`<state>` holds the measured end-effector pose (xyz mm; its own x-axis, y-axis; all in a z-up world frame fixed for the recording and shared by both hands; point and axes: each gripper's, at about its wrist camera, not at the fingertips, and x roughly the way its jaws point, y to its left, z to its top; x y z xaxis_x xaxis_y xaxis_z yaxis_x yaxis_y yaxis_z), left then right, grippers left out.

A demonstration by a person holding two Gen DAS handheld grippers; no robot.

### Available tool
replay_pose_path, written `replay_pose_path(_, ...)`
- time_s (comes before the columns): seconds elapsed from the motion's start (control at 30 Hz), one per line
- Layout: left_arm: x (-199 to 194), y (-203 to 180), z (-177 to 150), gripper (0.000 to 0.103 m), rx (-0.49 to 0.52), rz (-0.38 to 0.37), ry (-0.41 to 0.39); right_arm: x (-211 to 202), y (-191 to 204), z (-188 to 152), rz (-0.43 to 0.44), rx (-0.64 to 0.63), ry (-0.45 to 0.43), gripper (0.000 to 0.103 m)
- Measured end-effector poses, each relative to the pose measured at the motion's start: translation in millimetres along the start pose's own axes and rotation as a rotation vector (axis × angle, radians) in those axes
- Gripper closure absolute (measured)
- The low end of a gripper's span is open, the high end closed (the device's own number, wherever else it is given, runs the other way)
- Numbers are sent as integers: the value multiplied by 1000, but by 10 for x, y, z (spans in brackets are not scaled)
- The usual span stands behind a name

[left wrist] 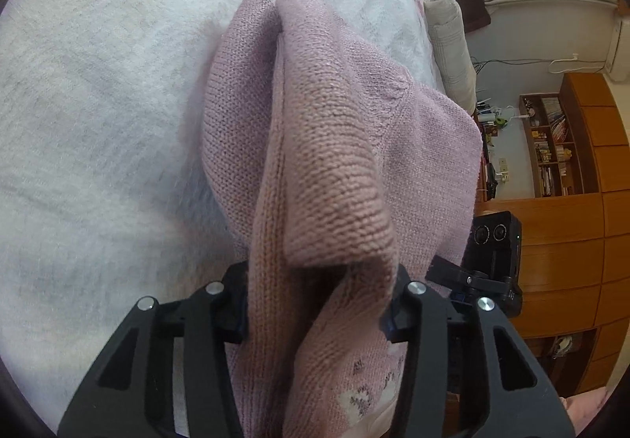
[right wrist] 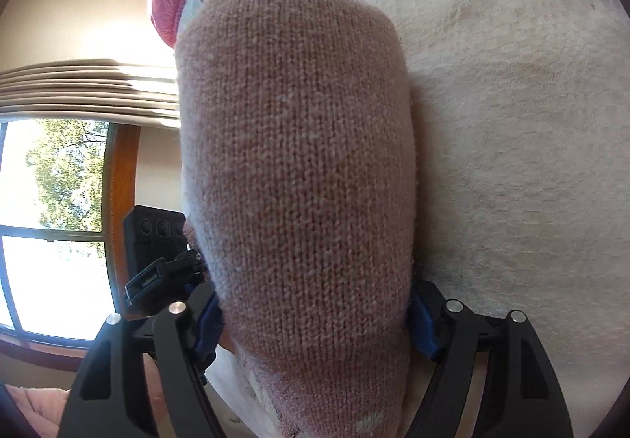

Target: Fold small clothes

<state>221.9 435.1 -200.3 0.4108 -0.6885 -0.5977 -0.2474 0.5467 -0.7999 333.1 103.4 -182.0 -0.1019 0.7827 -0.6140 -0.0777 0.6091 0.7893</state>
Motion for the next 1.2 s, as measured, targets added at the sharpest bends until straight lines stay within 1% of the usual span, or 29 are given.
replay_pose_path(0.1,-45,-83,-26,62,8,-64,-11,-160,6,-71,78,16,-13,44)
replay_pose_path(0.13,-63,-141,-50,62,12,-88,-16,-225,15,-100,106,18,-17,44)
replay_pose_path(0.2,-98,-302,-121,63,38,-105,-23,-387,60,-177,139,5,-29,45)
replay_pose_path(0.33,-66,-728,-289,63,91,-149,-19,-864,107,-365,145,-25,-75,45)
replay_pose_path(0.47,146,-1278,-498,63,151,-189,-3,-1415,3,-573,127,-42,-116,45)
replay_pose_path(0.57,426,-1587,-712,63,209,-168,19,-1743,-209,-714,80,-33,-135,45)
replay_pose_path(0.63,661,-1686,-848,63,199,-160,37,-1882,-387,-801,57,-11,-144,45)
replay_pose_path(0.7,895,-1709,-967,63,193,-138,58,-1944,-572,-857,33,18,-144,45)
replay_pose_path(0.83,1243,-1624,-1190,62,195,-53,83,-1886,-981,-980,-7,76,-108,45)
replay_pose_path(0.93,1346,-1492,-1251,61,179,-11,75,-1774,-1180,-1006,20,100,-100,43)
replay_pose_path(1.0,1370,-1452,-1258,60,173,3,62,-1756,-1223,-993,36,109,-105,40)
replay_pose_path(1.03,1363,-1427,-1251,59,175,16,60,-1800,-1285,-981,31,105,-102,38)
replay_pose_path(1.07,1373,-1430,-1248,58,172,26,60,-1849,-1359,-1042,24,104,-94,33)
replay_pose_path(1.13,1363,-1478,-1237,56,163,44,62,-1843,-1283,-1093,-1,90,-79,27)
replay_pose_path(1.17,1333,-1519,-1227,55,158,54,62,-1867,-1248,-1114,-22,83,-74,22)
replay_pose_path(1.2,1294,-1548,-1244,55,161,64,60,-1879,-1190,-1138,-39,71,-68,21)
